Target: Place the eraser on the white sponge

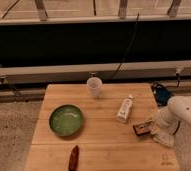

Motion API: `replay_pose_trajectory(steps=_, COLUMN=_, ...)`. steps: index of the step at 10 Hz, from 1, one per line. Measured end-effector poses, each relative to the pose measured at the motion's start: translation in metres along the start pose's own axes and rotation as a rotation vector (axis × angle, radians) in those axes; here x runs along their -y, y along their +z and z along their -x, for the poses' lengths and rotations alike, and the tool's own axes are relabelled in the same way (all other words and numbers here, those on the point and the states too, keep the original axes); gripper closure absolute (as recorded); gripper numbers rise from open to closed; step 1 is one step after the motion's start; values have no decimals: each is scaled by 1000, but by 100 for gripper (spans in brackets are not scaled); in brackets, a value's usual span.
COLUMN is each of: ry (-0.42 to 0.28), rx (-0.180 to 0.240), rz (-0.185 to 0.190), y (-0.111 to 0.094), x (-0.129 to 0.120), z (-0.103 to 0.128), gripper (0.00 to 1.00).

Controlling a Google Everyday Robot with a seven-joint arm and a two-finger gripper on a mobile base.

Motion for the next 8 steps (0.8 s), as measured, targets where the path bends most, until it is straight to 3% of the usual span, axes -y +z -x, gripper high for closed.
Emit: replay_pose_trajectory(steps=8, ry=-4, rx=13, rz=2, y=-1, x=0, z=1, gripper=76)
